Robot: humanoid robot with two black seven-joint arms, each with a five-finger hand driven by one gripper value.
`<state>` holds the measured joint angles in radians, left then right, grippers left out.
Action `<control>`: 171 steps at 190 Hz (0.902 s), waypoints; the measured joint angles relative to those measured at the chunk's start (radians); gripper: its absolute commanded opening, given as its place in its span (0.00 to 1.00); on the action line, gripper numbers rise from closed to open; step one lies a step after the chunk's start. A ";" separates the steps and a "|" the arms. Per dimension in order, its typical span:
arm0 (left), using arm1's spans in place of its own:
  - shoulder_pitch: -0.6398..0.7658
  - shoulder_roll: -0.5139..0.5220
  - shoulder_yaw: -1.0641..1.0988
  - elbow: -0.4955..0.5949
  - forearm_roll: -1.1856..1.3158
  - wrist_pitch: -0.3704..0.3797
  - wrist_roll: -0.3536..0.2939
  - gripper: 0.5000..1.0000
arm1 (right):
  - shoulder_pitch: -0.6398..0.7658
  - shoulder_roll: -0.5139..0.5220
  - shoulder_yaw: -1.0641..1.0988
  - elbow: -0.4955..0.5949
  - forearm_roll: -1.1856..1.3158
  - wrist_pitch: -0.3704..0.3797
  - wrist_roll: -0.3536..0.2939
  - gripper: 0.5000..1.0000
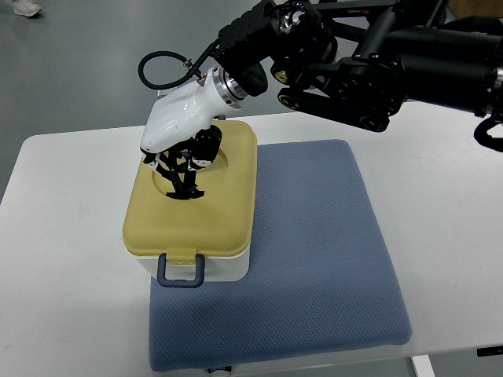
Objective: Open white storage box with right hand
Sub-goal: 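Lift the yellow lid off the box with the right hand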
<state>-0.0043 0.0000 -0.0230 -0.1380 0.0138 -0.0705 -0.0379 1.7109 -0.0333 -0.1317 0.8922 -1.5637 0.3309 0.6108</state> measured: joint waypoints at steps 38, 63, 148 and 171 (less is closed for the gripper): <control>0.000 0.000 0.000 0.000 0.000 0.000 0.000 1.00 | 0.016 -0.014 0.002 -0.004 0.005 0.000 0.000 0.00; 0.000 0.000 0.000 0.000 0.000 0.000 0.000 1.00 | 0.024 -0.044 0.004 -0.014 0.014 0.000 0.000 0.00; 0.000 0.000 0.000 0.000 0.000 0.000 0.000 1.00 | -0.010 -0.228 0.003 -0.033 0.039 -0.008 0.000 0.00; 0.000 0.000 0.000 0.000 0.000 0.000 0.000 1.00 | -0.042 -0.285 0.003 -0.046 0.039 -0.013 0.000 0.00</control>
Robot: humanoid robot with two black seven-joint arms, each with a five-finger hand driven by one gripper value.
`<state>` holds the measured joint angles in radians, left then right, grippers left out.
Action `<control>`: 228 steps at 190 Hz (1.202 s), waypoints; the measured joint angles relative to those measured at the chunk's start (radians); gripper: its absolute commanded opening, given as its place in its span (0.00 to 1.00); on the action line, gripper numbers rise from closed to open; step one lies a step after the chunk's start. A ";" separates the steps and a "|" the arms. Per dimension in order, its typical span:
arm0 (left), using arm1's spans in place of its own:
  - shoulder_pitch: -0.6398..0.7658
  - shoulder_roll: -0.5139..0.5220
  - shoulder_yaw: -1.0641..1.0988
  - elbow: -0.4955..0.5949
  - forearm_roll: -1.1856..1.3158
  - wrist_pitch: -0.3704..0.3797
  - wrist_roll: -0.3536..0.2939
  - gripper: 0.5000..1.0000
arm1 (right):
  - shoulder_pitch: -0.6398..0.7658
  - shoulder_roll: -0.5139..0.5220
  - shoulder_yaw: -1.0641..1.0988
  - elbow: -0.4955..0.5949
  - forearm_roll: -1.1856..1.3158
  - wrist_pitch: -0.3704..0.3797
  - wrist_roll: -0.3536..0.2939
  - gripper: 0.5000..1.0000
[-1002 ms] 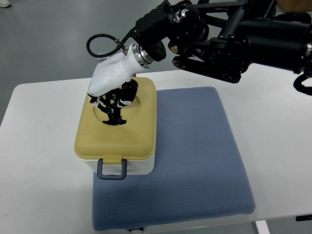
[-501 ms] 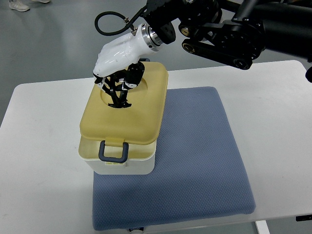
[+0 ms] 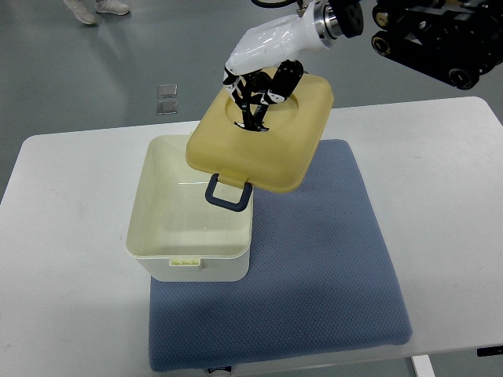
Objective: Open white storage box with right hand
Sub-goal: 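Lift the yellow lid off the box with the right hand, then lower the lid onto the mat beside the box with the right hand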
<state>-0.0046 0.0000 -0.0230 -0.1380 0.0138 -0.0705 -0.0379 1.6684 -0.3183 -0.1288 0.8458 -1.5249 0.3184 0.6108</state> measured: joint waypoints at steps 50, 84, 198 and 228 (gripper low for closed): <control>0.000 0.000 0.000 0.000 0.000 0.000 0.000 1.00 | -0.079 -0.103 0.000 -0.018 -0.003 -0.032 0.000 0.00; 0.000 0.000 0.000 0.000 0.000 0.000 0.000 1.00 | -0.129 -0.159 -0.001 -0.030 -0.004 -0.059 0.000 0.00; 0.000 0.000 0.000 0.000 0.000 0.000 0.000 1.00 | -0.365 -0.163 -0.015 -0.105 -0.013 -0.182 0.000 0.00; 0.000 0.000 0.000 0.000 0.000 0.000 0.000 1.00 | -0.400 -0.139 -0.015 -0.106 -0.018 -0.197 0.000 0.00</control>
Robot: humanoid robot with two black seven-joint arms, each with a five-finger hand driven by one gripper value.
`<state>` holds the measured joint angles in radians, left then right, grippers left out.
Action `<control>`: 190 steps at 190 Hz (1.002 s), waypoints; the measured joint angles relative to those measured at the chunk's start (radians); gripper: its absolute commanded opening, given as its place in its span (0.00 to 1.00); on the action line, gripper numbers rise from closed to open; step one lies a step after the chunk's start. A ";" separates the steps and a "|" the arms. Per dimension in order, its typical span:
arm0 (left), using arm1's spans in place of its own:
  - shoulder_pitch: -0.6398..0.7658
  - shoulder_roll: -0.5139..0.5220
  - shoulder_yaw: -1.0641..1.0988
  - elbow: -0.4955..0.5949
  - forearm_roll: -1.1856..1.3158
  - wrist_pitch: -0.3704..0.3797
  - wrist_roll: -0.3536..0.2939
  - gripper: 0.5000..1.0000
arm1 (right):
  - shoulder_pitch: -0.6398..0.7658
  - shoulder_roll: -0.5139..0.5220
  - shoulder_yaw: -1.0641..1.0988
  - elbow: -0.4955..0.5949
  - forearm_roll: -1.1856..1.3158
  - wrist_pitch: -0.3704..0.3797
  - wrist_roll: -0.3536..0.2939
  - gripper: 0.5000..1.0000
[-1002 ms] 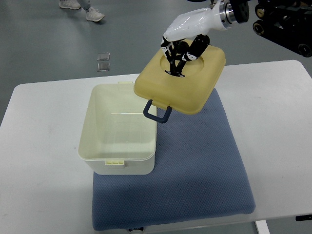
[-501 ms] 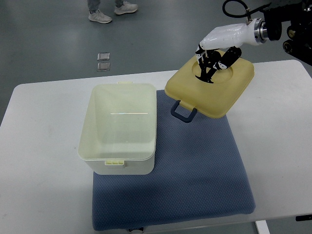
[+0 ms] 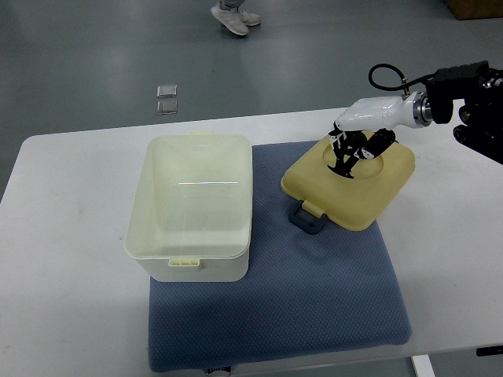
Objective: Open white storage box with right hand
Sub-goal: 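Lower the lid onto the mat beside the box with the right hand, then open the right hand to release the lid handle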
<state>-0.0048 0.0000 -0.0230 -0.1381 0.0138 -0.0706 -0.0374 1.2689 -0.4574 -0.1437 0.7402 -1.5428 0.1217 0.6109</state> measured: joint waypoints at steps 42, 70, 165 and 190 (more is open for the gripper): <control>0.000 0.000 0.000 0.000 0.000 0.000 0.000 1.00 | -0.006 0.028 0.000 0.002 -0.002 -0.003 0.000 0.00; 0.000 0.000 0.000 0.000 0.000 0.000 -0.001 1.00 | -0.008 0.060 0.000 0.005 -0.002 -0.002 0.000 0.00; 0.000 0.000 0.000 0.000 0.000 0.000 -0.001 1.00 | -0.003 0.108 -0.001 0.028 0.001 0.009 0.000 0.00; 0.000 0.000 0.000 0.000 0.000 0.000 -0.001 1.00 | -0.006 0.115 -0.002 0.031 0.001 0.011 0.000 0.00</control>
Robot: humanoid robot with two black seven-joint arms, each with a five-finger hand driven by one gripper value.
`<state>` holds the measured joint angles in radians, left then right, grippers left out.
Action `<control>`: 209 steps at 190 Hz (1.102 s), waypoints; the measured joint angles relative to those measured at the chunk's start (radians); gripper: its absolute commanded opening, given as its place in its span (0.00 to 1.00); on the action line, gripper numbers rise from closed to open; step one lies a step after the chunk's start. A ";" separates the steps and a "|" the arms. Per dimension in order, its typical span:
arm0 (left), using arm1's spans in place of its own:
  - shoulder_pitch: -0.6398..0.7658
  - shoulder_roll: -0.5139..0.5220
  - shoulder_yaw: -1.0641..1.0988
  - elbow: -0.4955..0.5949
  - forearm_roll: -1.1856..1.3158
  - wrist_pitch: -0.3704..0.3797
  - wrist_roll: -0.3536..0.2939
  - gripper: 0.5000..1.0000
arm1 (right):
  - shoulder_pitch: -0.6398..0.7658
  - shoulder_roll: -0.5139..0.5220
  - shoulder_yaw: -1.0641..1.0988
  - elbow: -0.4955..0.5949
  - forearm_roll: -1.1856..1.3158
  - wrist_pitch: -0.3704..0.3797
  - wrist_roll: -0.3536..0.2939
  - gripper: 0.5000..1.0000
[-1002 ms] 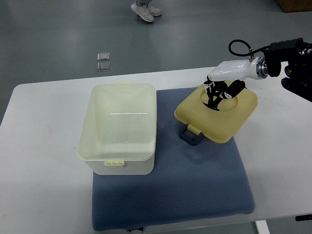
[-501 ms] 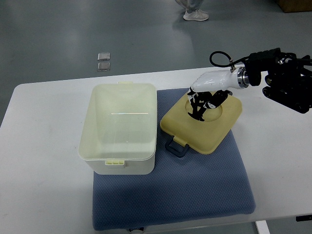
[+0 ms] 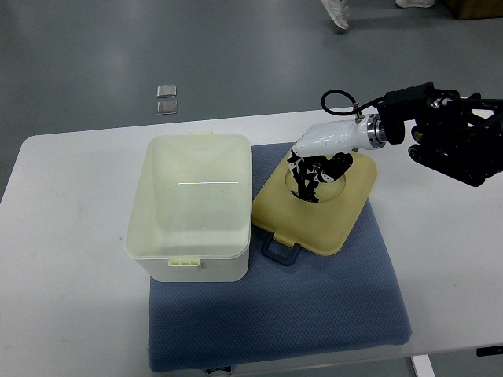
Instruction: Open white storage box with right hand
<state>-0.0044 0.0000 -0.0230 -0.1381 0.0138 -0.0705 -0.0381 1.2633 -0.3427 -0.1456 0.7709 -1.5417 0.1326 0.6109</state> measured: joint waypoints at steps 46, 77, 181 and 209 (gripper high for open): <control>0.000 0.000 0.000 0.000 0.000 0.000 0.000 1.00 | -0.016 0.007 0.000 0.006 0.002 0.013 0.000 0.33; 0.000 0.000 0.000 0.000 0.000 0.000 0.000 1.00 | -0.019 0.006 0.006 0.006 0.015 0.026 0.000 0.66; 0.000 0.000 0.000 0.000 0.000 0.000 0.000 1.00 | 0.004 -0.034 0.023 0.003 0.249 0.072 0.000 0.84; 0.000 0.000 0.000 0.000 0.000 0.000 0.000 1.00 | -0.010 -0.051 0.105 -0.005 0.451 0.080 0.000 0.84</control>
<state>-0.0043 0.0000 -0.0230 -0.1381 0.0138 -0.0706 -0.0377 1.2537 -0.3939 -0.0411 0.7659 -1.0909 0.2121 0.6109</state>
